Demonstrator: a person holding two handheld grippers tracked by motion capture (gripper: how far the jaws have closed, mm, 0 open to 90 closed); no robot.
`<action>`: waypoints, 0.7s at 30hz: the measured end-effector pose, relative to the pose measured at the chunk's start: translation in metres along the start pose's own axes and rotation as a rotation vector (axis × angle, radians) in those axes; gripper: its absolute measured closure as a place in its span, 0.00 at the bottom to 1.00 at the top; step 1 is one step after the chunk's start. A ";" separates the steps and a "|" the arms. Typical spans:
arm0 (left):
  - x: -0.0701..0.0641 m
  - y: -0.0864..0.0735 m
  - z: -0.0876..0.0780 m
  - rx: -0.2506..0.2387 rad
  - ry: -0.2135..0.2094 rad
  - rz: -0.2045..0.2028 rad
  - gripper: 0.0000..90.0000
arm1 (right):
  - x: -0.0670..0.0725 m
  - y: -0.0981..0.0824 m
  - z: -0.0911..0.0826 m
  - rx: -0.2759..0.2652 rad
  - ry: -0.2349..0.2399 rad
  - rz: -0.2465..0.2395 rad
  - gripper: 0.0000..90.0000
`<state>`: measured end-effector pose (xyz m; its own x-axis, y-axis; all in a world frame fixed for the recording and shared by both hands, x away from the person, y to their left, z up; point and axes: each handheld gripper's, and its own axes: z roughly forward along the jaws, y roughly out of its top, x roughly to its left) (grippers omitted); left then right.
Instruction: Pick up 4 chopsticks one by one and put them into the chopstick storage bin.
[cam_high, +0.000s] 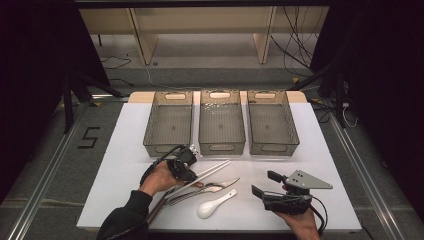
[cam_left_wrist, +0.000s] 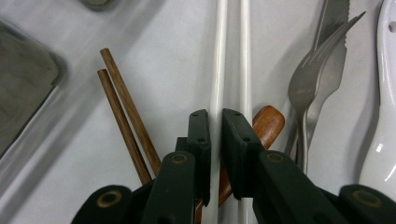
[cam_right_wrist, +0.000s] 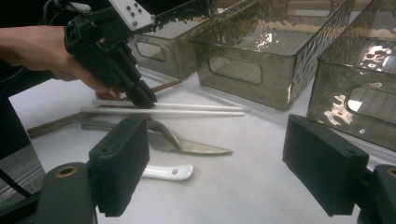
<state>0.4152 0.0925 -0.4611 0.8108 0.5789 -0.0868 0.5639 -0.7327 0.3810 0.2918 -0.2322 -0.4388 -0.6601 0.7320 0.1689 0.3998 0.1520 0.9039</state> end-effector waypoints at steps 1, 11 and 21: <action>0.000 0.000 0.000 0.000 0.000 0.000 0.90 | 0.000 0.000 0.000 0.000 0.000 -0.001 0.26; 0.002 0.001 0.004 0.002 -0.014 -0.004 0.93 | 0.000 0.000 0.000 0.002 0.004 -0.001 0.26; 0.003 -0.001 -0.001 0.003 -0.019 0.017 0.93 | 0.000 0.000 0.000 0.001 0.006 0.000 0.26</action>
<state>0.4171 0.0956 -0.4613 0.8230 0.5595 -0.0979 0.5506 -0.7433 0.3800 0.2914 -0.2324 -0.4389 -0.6639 0.7281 0.1707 0.4004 0.1533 0.9034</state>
